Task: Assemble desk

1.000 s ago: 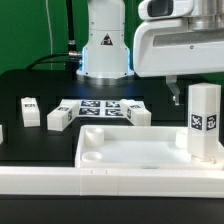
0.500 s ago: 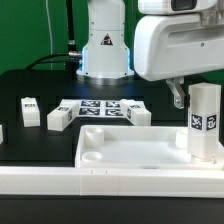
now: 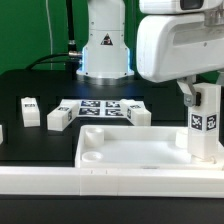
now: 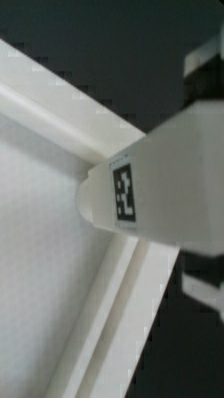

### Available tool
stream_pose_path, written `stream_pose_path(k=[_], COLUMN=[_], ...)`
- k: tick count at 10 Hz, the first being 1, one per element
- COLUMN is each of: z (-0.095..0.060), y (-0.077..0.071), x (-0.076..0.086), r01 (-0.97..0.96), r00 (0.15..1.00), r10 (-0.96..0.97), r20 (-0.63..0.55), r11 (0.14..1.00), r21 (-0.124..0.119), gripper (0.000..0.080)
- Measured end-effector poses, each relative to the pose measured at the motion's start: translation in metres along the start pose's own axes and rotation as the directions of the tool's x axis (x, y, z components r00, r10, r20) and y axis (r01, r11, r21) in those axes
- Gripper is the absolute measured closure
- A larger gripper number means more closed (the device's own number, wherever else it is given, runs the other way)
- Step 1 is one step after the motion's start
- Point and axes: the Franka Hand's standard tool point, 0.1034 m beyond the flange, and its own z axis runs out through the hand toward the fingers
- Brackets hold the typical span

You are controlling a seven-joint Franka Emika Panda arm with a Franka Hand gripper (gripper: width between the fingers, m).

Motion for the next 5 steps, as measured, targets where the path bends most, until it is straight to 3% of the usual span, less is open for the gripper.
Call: stream_pose_path(k=[4,5], z=[0.0001,0.0002], y=[-0.0001,0.0009], x=[-0.0001,-0.0005], r01=[-0.062,-0.230], r00=[0.998,0.973], r10=[0.062,0.230], r20=[-0.002,-0.003], r11=[0.998,0.973], r21=[0.005,0.020], gripper=[0.0510,0.0510])
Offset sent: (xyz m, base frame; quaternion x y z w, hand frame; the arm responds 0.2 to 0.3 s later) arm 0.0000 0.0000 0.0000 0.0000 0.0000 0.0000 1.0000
